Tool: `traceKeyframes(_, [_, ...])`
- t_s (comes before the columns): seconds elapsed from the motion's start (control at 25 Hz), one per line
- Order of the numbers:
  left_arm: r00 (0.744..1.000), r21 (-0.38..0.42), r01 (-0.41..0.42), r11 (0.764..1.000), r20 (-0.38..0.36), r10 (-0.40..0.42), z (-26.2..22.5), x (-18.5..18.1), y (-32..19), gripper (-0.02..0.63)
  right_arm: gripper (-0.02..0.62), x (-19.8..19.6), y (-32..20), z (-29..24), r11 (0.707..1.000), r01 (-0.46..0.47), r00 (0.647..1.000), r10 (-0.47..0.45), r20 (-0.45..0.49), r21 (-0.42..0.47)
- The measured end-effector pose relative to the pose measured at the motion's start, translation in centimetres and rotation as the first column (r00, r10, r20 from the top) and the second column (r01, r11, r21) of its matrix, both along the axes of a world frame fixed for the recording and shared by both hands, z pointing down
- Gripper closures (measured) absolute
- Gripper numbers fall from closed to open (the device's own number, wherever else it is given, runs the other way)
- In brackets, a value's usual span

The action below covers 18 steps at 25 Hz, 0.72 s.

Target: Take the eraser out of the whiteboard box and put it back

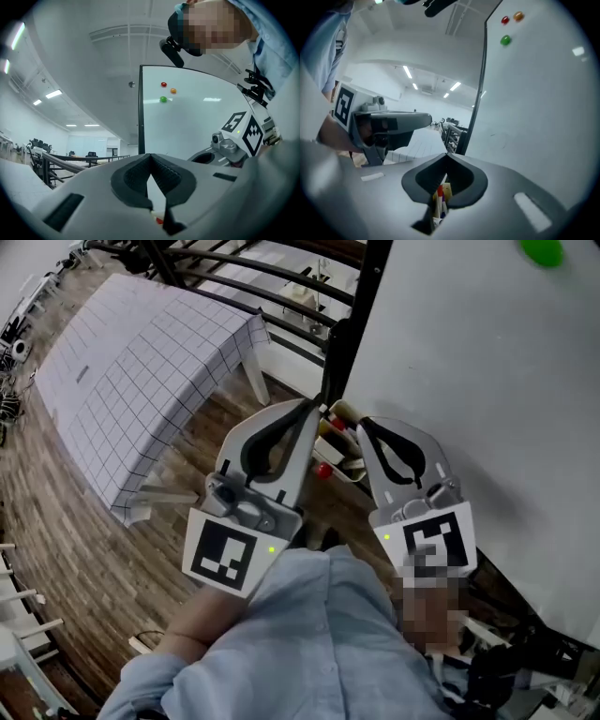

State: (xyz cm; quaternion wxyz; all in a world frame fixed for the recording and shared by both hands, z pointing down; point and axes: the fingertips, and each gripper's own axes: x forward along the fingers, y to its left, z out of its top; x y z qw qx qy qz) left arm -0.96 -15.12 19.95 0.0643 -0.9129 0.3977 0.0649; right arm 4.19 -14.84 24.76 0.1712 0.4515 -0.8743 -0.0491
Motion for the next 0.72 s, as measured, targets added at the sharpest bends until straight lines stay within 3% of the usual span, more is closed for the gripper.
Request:
traceKeyframes(0.24, [1.000, 0.039, 0.001, 0.999, 0.025, -0.002, -1.1, 0.9, 1.5, 0.607, 0.594, 1.2, 1.5, -4.6, 0.991, -0.013, 0.979, -0.014, 0.202, 0.133])
traceKeyframes(0.4, [0.999, 0.056, 0.007, 0.998, 0.037, -0.009, -1.4, 1.0, 2.1, 0.607, 0.595, 1.7, 2.0, -6.0, 0.982, -0.008, 0.970, -0.039, 0.241, 0.189])
traceKeyframes(0.72, [0.999, 0.065, 0.017, 0.998, 0.038, -0.020, -1.7, 1.2, 3.1, 0.607, 0.595, 2.5, 2.7, -6.7, 0.979, -0.026, 0.962, -0.030, 0.273, 0.201])
